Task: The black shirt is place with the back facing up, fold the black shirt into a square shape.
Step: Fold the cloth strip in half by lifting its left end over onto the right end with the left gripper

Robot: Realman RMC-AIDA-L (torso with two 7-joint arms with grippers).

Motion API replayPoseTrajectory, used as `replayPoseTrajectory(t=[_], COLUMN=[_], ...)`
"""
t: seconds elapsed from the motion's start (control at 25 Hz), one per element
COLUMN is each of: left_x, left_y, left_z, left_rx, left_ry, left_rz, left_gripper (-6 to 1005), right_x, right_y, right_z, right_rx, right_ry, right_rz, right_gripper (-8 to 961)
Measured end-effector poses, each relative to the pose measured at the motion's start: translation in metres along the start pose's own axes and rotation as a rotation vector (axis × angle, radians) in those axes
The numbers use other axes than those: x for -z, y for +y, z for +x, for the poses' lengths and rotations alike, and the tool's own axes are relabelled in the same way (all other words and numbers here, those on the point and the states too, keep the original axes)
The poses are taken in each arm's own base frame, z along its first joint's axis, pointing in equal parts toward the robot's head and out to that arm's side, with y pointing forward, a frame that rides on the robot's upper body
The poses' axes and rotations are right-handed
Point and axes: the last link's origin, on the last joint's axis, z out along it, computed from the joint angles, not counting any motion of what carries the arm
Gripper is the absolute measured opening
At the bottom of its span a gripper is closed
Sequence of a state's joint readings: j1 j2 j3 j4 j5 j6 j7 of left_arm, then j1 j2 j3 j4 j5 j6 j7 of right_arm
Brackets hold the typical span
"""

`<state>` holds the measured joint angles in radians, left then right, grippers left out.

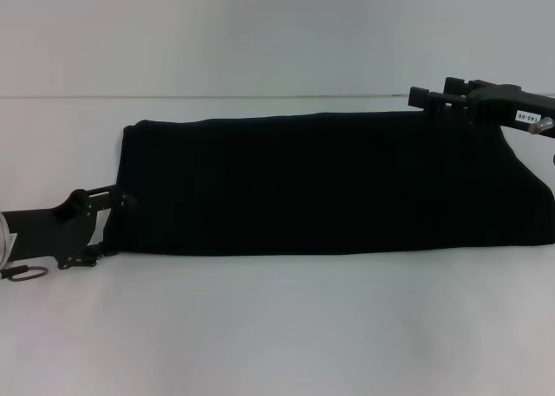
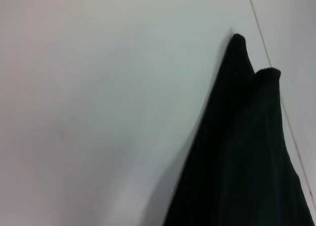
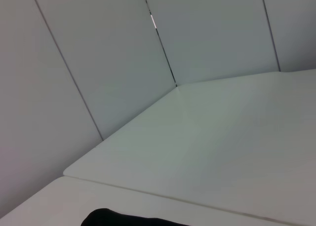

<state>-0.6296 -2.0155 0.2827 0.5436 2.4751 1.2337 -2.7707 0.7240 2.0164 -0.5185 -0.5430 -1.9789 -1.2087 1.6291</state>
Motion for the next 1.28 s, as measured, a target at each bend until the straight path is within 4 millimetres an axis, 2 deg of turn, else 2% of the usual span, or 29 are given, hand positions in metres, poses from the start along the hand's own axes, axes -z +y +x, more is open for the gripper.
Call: replayPoseTrajectory(t=[0.6, 0.92, 1.28], left_x=[-0.0012, 0.0001, -0.0002], left_y=[0.0059, 0.0001, -0.0001], left_z=[0.0012, 0.0011, 0.0021], left_rx=[-0.128, -0.142, -0.161], left_ry=[-0.021, -0.02, -0.014], left_rz=[0.016, 0.041, 0.046], left_gripper=[815, 601, 228], right_x=[0.0007, 0.0003, -0.0001], right_y=[-0.0007, -0.0005, 0.0], right_z=[-0.0009, -0.0014, -0.0008], right_rx=[0.001, 0.007, 0.008], right_ry=[-0.002, -0.002, -0.002], right_rz=[0.002, 0.001, 0.0], right_gripper=[928, 927, 927])
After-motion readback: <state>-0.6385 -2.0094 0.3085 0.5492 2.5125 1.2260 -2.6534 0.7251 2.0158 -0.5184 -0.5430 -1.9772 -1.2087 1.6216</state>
